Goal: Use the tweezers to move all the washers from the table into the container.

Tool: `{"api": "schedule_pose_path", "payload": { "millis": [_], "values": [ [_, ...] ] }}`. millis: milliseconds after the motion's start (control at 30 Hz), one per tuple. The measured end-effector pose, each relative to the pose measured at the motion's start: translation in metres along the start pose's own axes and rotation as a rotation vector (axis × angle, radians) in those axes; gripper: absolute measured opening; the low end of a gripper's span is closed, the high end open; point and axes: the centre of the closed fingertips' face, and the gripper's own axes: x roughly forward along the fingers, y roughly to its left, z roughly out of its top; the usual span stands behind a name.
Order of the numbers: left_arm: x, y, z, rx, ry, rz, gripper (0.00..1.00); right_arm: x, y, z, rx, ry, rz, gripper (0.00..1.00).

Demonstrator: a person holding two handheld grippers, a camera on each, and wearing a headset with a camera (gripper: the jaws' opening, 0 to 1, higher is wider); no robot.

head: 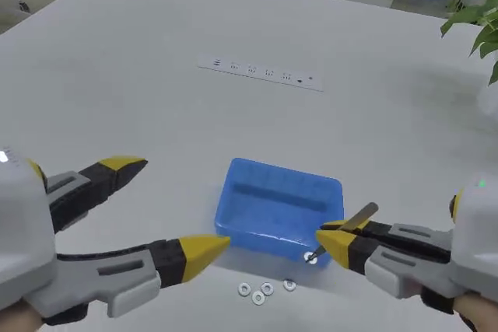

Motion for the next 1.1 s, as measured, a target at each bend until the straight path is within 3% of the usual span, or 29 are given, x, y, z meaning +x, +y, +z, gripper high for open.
{"api": "schedule_pose_path", "payload": {
  "millis": [233, 467, 667, 1100],
  "values": [
    [0.001, 0.005, 0.008, 0.022, -0.015, 0.046, 0.99, 0.004, -0.021, 0.007, -0.006, -0.018, -0.064, 0.03],
    [-0.001, 0.004, 0.010, 0.037, -0.012, 0.042, 0.99, 0.014, -0.040, 0.000, -0.045, 0.003, -0.112, 0.03],
    [-0.001, 0.003, 0.010, 0.043, -0.007, 0.044, 0.99, 0.026, -0.057, -0.007, -0.036, 0.012, -0.135, 0.03],
    [-0.004, 0.008, 0.009, 0.036, 0.002, 0.056, 0.99, 0.047, -0.072, -0.021, -0.062, 0.068, -0.135, 0.03]
  ]
}}
